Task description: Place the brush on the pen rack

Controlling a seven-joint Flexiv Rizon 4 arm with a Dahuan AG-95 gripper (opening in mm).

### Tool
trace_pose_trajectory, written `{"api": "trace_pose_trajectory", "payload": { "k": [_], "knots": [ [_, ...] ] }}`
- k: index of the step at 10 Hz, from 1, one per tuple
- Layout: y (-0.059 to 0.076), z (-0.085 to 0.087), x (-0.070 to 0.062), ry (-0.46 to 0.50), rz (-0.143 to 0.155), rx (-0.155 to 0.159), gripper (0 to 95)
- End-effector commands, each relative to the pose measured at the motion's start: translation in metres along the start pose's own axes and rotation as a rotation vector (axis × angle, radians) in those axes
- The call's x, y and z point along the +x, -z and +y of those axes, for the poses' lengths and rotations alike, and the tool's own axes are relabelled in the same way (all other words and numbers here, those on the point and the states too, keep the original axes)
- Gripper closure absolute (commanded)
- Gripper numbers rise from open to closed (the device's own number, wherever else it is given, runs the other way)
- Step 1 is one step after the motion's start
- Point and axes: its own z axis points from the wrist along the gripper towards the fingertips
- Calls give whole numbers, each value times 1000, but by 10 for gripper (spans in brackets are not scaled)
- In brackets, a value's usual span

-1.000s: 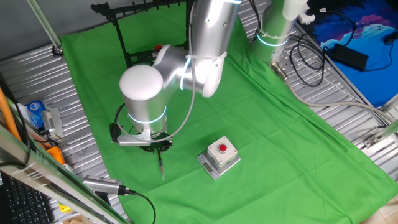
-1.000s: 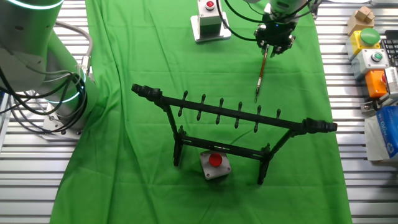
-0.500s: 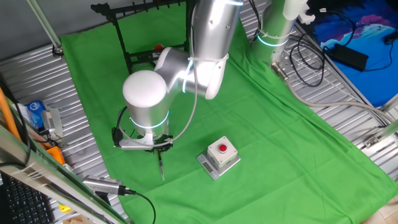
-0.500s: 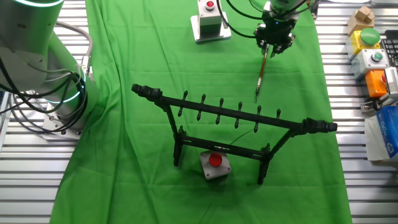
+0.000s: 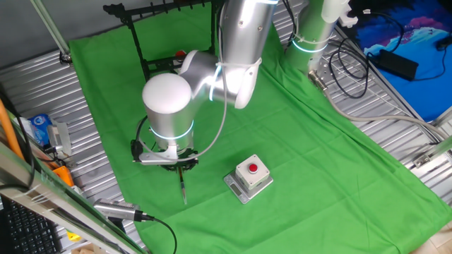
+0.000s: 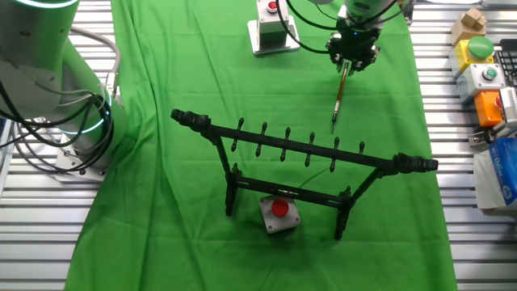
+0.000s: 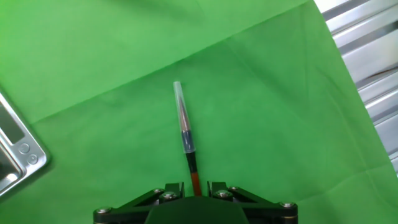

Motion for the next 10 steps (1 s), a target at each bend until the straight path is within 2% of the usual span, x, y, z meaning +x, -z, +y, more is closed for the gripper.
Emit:
{"api": "trace_pose_trajectory", "payload": {
  "k": [1,4,7,8,9,10],
  "knots": [
    [-1,0,1,1,-1,10,950],
    [-3,2,3,0,-6,22,950],
    [-5,1,3,3,-6,20,950],
    [-6,0,3,7,-7,18,760],
    [-5,0,2,12,-5,17,760],
    [-4,0,2,13,-6,17,570]
  ]
}}
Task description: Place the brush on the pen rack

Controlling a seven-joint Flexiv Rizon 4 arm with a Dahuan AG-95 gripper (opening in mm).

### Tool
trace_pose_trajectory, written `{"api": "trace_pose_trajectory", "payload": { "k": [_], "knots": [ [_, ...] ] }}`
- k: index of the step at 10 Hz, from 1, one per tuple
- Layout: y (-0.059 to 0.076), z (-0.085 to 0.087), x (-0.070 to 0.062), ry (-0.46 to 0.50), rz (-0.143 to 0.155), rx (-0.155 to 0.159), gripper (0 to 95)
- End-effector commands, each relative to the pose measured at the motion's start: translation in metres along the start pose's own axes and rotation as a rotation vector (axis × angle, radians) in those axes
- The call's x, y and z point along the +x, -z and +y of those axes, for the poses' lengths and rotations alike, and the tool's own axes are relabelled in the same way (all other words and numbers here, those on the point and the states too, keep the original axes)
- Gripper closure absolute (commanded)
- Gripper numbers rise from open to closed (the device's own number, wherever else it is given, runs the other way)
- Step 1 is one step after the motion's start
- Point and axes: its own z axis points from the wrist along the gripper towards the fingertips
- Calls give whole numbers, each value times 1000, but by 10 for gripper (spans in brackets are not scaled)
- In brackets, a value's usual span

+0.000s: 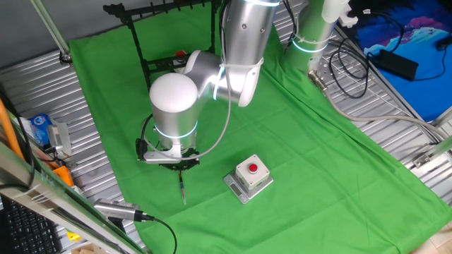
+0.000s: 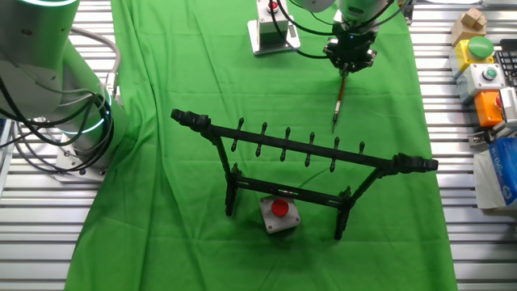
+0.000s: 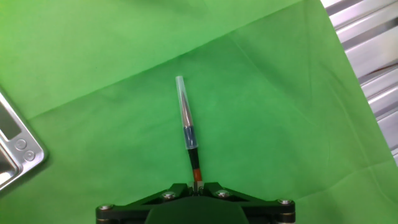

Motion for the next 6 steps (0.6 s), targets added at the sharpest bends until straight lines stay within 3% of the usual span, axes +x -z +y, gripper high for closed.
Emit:
{"api": "trace_pose_trajectory", "payload": {
  "k": [1,2,3,6],
  "knots": [
    [1,0,0,-1,0,0,570],
    [1,0,0,-5,1,1,570],
    [0,-1,0,-8,0,1,760],
    [-2,-1,0,-5,2,4,760]
  ]
}}
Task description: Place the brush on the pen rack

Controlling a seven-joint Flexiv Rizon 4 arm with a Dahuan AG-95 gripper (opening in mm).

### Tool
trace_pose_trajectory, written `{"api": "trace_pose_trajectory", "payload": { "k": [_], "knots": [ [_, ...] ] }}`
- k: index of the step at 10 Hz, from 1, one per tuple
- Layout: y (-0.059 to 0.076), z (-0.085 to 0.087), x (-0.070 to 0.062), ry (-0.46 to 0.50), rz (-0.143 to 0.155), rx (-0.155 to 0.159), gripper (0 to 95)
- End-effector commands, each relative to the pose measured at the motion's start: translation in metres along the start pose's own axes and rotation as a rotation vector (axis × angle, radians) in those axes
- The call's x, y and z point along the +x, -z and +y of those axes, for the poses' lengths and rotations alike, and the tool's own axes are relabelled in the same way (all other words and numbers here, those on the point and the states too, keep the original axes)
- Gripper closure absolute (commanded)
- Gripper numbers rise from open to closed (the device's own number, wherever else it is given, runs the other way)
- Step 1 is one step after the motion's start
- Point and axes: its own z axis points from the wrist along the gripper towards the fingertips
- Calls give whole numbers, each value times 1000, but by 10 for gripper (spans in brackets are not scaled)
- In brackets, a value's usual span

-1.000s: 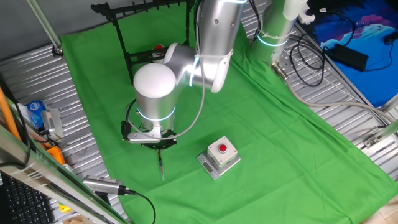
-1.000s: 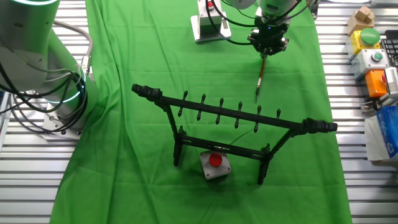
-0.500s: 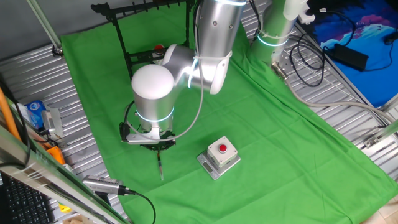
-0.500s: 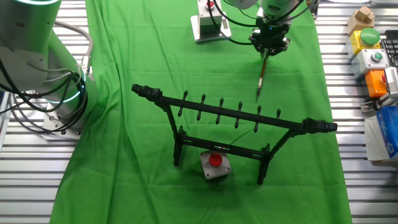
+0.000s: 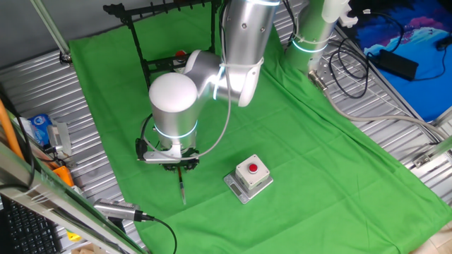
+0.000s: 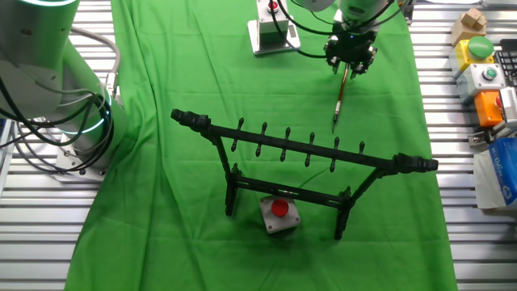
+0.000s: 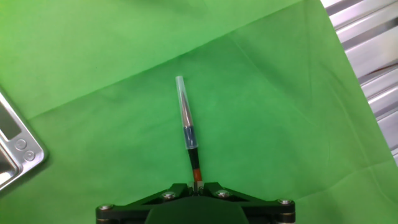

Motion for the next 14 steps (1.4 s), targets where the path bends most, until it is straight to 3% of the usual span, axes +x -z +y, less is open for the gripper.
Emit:
{"api": "trace_pose_trajectory", "payload": {
  "k": [1,6,7,9,11,14],
  "knots": [
    [-1,-1,0,0,-1,3,760],
    [-7,-2,1,9,-6,10,760],
    [-7,-2,0,-2,-10,11,950],
    [-6,-2,0,-11,-7,12,950],
    [-4,-2,0,-41,14,13,950],
    [12,0,4,-99,59,-22,950]
  ]
}}
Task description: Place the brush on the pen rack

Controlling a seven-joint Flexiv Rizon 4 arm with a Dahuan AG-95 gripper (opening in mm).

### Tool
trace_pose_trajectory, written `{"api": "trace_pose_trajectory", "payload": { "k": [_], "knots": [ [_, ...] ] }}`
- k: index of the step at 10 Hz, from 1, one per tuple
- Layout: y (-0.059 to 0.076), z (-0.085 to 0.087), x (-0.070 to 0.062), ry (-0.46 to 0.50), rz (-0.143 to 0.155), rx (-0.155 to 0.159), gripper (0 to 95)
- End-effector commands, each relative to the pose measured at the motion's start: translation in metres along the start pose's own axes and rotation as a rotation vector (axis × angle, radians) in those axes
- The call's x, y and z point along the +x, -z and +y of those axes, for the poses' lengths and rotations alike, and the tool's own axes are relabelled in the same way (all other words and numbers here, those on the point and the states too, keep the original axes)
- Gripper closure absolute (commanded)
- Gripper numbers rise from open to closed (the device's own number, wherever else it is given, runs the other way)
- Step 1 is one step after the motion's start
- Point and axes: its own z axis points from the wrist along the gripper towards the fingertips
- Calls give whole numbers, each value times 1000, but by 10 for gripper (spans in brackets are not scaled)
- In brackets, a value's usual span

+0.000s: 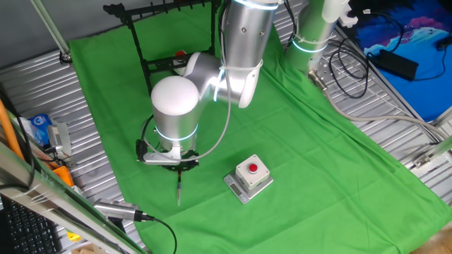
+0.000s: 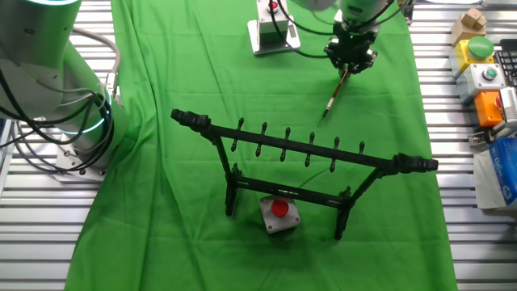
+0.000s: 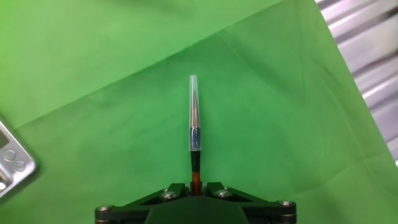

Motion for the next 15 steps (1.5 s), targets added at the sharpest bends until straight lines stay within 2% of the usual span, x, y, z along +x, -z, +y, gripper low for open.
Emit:
{"api": "trace_pose_trajectory", "payload": {
  "k": [1,3,4,5,8,9,10,12,13,15],
  "knots": [
    [14,-2,8,-28,41,-33,950],
    [25,-7,26,-31,85,-56,950],
    [35,-10,39,-36,116,-66,950],
    [41,-11,48,-37,136,-64,950],
    [68,-13,80,-45,186,-75,950],
    [71,-14,83,-45,191,-77,950],
    [86,-16,96,-43,227,-102,950],
    [98,-14,106,-30,268,-98,950],
    [104,-11,113,-21,276,-93,950],
    [108,-9,118,16,286,-94,950]
  ]
}}
